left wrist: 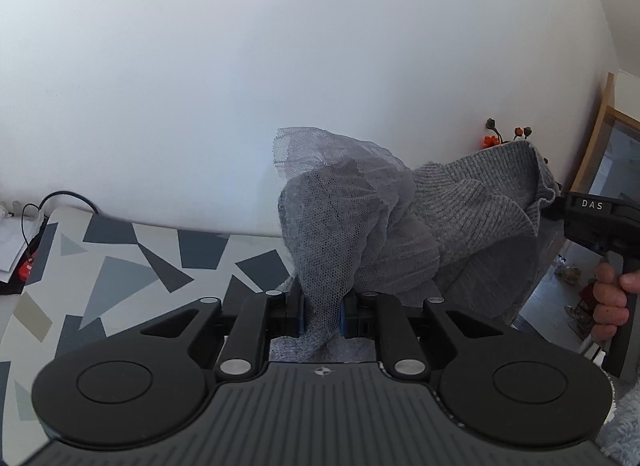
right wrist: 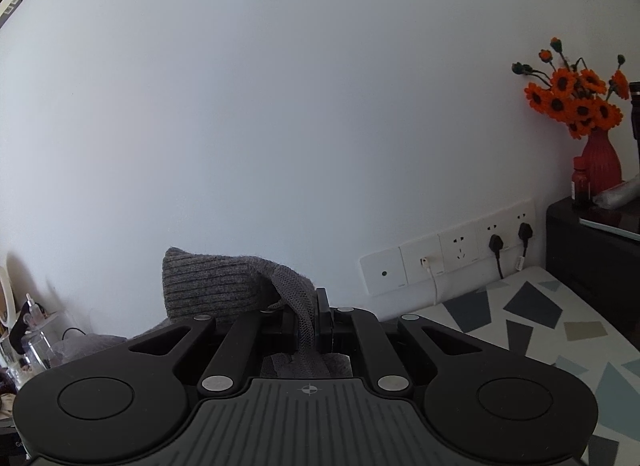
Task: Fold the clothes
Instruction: 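Lower the grey sweater toward the ironing board with both grippers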
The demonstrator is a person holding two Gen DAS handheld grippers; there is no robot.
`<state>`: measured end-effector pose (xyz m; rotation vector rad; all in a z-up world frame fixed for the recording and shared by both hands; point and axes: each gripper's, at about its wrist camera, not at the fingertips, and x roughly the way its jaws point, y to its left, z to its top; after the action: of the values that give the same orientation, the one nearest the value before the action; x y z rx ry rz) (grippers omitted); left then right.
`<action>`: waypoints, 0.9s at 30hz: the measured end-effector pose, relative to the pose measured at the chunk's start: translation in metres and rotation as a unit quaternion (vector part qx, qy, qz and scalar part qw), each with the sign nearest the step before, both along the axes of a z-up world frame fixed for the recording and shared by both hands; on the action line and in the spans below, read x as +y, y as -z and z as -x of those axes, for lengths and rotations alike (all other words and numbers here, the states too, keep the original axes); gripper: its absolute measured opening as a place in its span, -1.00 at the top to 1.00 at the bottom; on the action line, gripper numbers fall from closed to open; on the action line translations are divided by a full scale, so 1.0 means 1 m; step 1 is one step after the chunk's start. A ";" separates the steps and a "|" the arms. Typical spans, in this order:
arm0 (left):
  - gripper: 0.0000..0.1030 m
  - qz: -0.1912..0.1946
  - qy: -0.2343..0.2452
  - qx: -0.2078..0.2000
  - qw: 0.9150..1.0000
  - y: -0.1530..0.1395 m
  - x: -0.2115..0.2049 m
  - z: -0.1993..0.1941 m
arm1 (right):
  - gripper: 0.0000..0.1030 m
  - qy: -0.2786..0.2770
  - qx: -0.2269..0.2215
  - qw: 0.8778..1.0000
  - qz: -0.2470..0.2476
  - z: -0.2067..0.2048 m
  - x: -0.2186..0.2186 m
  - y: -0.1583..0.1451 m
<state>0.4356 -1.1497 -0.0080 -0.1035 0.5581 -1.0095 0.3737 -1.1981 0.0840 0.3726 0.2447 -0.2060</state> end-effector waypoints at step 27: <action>0.70 -0.038 -0.012 0.062 0.997 0.048 -0.034 -0.055 | 0.89 0.003 0.083 0.997 -0.005 -0.062 -0.005 0.055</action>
<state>0.4908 -1.1837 -0.0565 -0.1059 0.7055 -0.9612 0.4361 -1.2034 0.0287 0.3675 0.4085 -0.2420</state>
